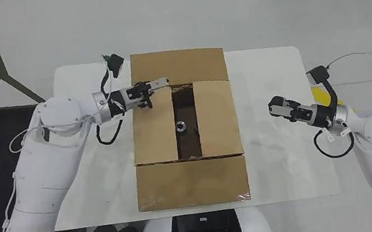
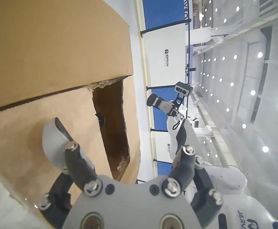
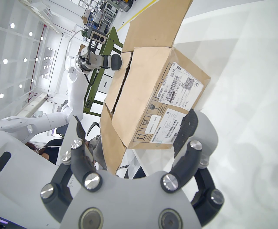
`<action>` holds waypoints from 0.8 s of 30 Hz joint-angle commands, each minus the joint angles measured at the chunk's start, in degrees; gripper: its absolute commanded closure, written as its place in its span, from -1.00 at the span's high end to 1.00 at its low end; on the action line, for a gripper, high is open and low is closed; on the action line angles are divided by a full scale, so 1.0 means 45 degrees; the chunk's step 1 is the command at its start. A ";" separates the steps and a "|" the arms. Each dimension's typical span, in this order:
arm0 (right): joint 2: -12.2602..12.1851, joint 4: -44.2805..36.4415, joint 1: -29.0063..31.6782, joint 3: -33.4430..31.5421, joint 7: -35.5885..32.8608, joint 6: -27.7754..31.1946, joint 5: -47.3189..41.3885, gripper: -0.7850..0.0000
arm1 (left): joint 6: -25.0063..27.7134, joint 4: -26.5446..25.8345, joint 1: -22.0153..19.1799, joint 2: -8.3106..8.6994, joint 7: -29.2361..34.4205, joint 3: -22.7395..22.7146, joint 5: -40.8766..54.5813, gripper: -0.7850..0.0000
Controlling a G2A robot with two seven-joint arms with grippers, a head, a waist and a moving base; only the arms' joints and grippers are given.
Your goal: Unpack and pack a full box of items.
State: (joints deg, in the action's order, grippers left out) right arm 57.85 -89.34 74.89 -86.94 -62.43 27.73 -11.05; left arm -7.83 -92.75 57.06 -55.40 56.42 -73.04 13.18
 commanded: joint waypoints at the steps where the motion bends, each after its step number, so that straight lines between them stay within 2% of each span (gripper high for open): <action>1: 0.0000 0.0000 0.0000 0.0000 0.0000 0.0000 0.0000 1.00 | 0.0062 0.0073 -0.0019 -0.0001 -0.0211 -0.0239 0.0406 1.00; 6: 0.0000 0.0000 0.0000 0.0000 0.0000 0.0000 0.0000 1.00 | 0.0413 0.0706 -0.0213 0.0016 -0.0799 -0.1021 0.1313 1.00; 11: 0.0000 0.0000 0.0000 0.0000 0.0000 0.0000 0.0000 1.00 | 0.0791 0.1688 -0.0653 0.0017 -0.1477 -0.1308 0.1162 1.00; 17: 0.0000 0.0000 0.0000 0.0000 0.0000 0.0000 0.0000 1.00 | 0.1194 0.2710 -0.1093 -0.0035 -0.2771 -0.1193 0.0313 1.00; 24: 0.0000 0.0000 0.0000 0.0000 0.0000 0.0000 0.0000 1.00 | 0.1112 0.3836 -0.1908 -0.0212 -0.3699 -0.0299 -0.0930 1.00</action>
State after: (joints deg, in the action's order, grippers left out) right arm 57.85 -89.34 74.90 -86.94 -62.43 27.73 -11.05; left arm -2.37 -76.35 49.19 -56.22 40.03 -75.09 9.57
